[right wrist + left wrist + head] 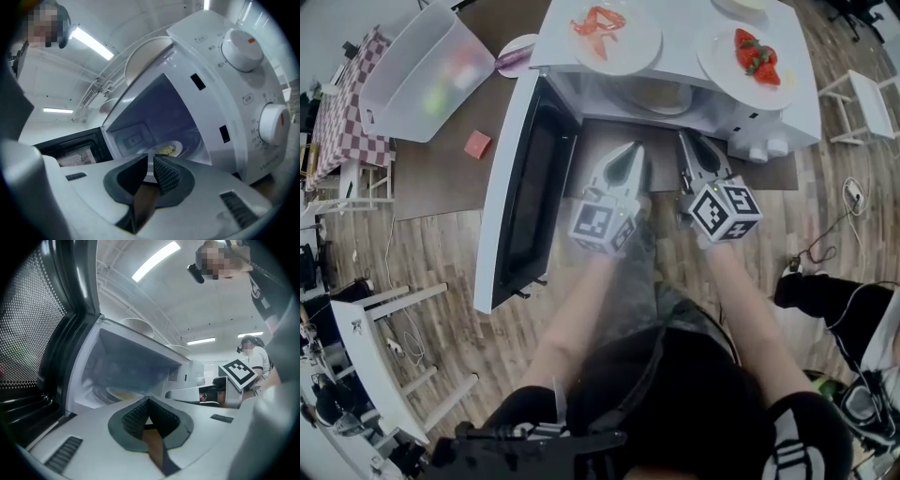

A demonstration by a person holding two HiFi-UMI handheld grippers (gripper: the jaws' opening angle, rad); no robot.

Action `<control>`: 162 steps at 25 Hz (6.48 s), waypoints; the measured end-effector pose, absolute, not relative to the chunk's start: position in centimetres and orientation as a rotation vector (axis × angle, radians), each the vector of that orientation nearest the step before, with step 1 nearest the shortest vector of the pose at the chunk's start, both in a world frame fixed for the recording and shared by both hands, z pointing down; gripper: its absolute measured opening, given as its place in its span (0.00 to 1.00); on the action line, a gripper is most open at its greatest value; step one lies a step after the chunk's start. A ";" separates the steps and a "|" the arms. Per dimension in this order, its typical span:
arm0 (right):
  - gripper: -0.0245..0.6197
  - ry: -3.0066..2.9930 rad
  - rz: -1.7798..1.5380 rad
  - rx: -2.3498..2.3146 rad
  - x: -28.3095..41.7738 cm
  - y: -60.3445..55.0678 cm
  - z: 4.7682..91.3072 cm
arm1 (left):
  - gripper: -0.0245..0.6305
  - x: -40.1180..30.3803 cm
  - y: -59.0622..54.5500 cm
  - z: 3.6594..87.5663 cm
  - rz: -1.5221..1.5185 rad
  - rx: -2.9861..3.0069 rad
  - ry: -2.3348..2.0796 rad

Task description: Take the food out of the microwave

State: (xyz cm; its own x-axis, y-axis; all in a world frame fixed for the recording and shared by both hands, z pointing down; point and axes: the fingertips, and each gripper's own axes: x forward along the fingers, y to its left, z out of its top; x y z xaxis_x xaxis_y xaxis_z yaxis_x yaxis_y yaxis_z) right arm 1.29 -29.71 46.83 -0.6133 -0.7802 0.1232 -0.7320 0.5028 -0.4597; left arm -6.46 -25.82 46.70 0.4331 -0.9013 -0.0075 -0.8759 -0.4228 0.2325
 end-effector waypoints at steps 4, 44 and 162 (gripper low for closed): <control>0.10 2.579 -0.793 -1.395 1.5 -31.3 47.6 | 0.04 -6.3 -27.1 46.9 -0.207 2.477 -1.571; 0.18 2.392 -1.040 -1.808 2.5 -37.0 50.2 | 0.04 -6.6 -30.5 48.8 -0.205 2.412 -1.574; 0.07 1.795 -1.769 -1.063 0.5 -30.4 52.5 | 0.14 -8.6 -27.3 51.0 -0.322 1.958 -1.429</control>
State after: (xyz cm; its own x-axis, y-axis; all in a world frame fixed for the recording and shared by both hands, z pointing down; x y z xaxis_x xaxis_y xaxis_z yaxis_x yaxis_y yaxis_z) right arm 0.48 -30.39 52.49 -0.6288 -0.7450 0.2227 -0.2334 -0.0924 -0.9680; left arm -8.59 -27.26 50.98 0.3658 -0.9114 0.1887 -0.7424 -0.1634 0.6497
